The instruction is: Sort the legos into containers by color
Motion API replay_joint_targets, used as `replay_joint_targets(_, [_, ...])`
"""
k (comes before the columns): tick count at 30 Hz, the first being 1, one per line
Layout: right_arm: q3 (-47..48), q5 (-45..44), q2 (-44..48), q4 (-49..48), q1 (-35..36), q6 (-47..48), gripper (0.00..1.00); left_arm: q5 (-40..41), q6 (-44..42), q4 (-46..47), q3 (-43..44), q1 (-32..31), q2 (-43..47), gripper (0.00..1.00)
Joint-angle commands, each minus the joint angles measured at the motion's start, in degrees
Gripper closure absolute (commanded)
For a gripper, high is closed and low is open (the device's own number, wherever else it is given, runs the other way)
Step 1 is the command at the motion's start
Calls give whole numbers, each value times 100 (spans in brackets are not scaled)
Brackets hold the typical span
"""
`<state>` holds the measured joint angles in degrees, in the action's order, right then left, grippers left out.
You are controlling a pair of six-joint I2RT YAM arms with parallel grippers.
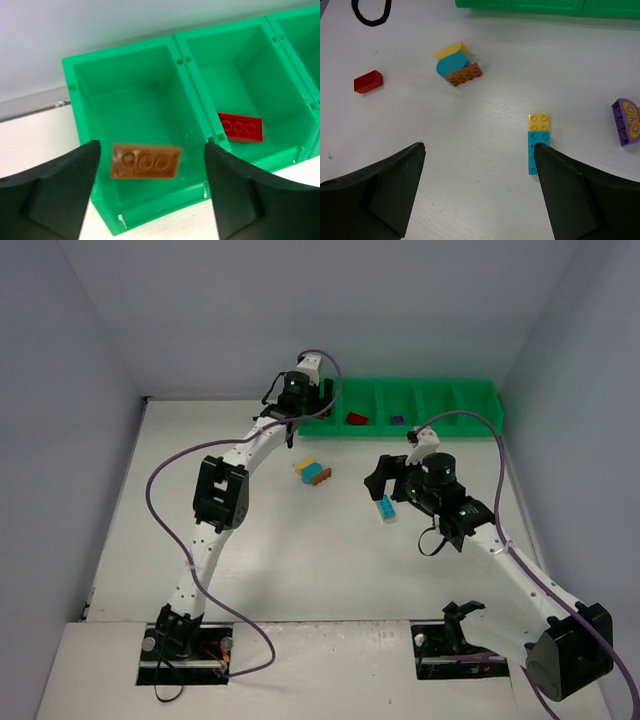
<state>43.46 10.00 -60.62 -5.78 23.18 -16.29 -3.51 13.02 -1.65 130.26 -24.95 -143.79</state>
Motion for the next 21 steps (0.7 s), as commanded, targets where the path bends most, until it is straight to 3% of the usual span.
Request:
replay_joint_targets(1, [-22,134,103,-257,-33,39,13,-106,78,358,264,104,526,20])
replay_joint_targets(10, [197,327,-169,-248,20,126,13,-370,-203,456,-1867,315,2265,15])
replay_joint_targets(13, [303,318,-301,-239,125,170,13,-834,-422,210,-2957,587,3170,15])
replay_joint_targets(14, [347,327,-345,-239,160,179,13,-1332,-492,131,-3232,692,3616,15])
replay_joint_targets(18, [444,336,-573,-274,336,214,14,-2170,-1326,-808,-4367,1263,4490,15])
replay_joint_targets(21, [461,380,-732,-415,415,179,13,-2102,-2284,-1758,-4859,1431,4859,15])
